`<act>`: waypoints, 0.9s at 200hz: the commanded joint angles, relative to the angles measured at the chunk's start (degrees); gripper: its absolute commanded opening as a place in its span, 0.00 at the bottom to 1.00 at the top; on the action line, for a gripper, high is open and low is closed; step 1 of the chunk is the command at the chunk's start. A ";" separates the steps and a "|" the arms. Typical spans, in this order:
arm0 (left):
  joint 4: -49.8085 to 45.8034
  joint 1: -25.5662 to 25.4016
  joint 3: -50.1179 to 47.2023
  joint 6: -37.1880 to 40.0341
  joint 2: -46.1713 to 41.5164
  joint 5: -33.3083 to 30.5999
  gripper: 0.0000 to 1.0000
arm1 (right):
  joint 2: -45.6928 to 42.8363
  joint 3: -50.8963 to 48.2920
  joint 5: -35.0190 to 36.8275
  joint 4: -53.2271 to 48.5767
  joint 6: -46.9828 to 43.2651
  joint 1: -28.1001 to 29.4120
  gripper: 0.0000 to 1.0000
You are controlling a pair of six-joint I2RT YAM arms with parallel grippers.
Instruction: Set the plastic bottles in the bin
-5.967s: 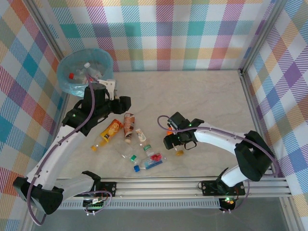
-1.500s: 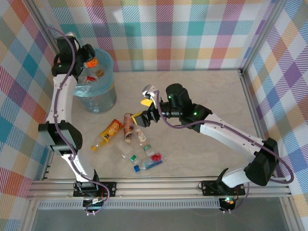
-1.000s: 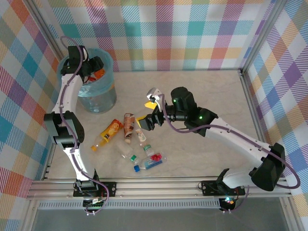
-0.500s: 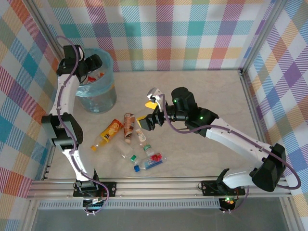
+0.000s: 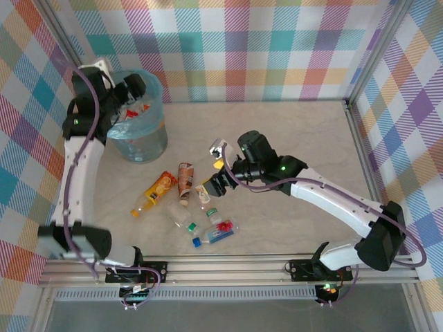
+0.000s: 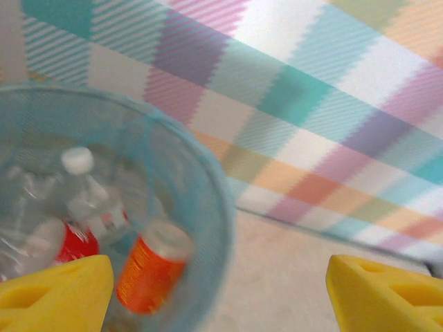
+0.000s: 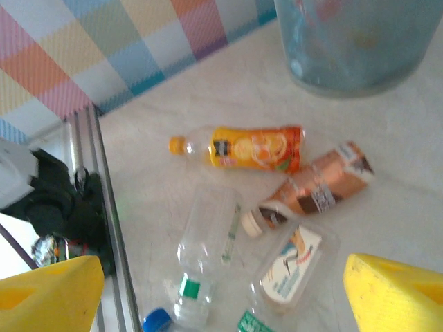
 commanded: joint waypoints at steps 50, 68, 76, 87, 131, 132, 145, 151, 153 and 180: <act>1.11 -13.64 -25.06 -1.36 -21.62 -10.16 0.81 | 12.97 0.84 5.33 -5.93 4.85 3.03 0.91; 0.58 -14.59 -28.79 -1.81 -24.11 -9.61 0.81 | 16.81 1.21 6.13 -4.34 6.63 3.60 0.92; -0.08 -14.78 -30.03 -1.91 -25.12 -9.29 0.81 | 18.27 1.66 6.52 -4.08 7.27 3.78 0.91; -0.96 -14.95 -31.43 -1.92 -25.99 -8.87 0.81 | 20.23 2.13 7.88 -3.95 7.98 4.01 0.92; -1.73 -15.05 -36.62 -1.64 -29.39 -6.28 0.81 | 26.42 4.26 10.32 -4.24 9.83 4.07 0.96; -1.74 -15.05 -36.72 -1.60 -29.51 -6.18 0.81 | 26.57 4.32 10.30 -4.27 9.91 4.10 0.96; -1.99 -15.05 -37.66 -1.15 -30.27 -5.82 0.81 | 28.07 5.43 9.86 -4.89 10.32 4.14 0.96; -2.14 -15.05 -38.00 -0.99 -30.63 -5.87 0.82 | 28.64 5.81 9.64 -5.07 10.40 4.23 0.97; -2.22 -15.05 -38.10 -0.96 -30.71 -5.97 0.82 | 28.78 5.99 9.60 -5.15 10.36 4.23 0.96; -2.71 -15.05 -39.19 0.12 -32.16 -6.88 0.82 | 31.14 8.03 10.25 -6.29 10.61 4.47 0.96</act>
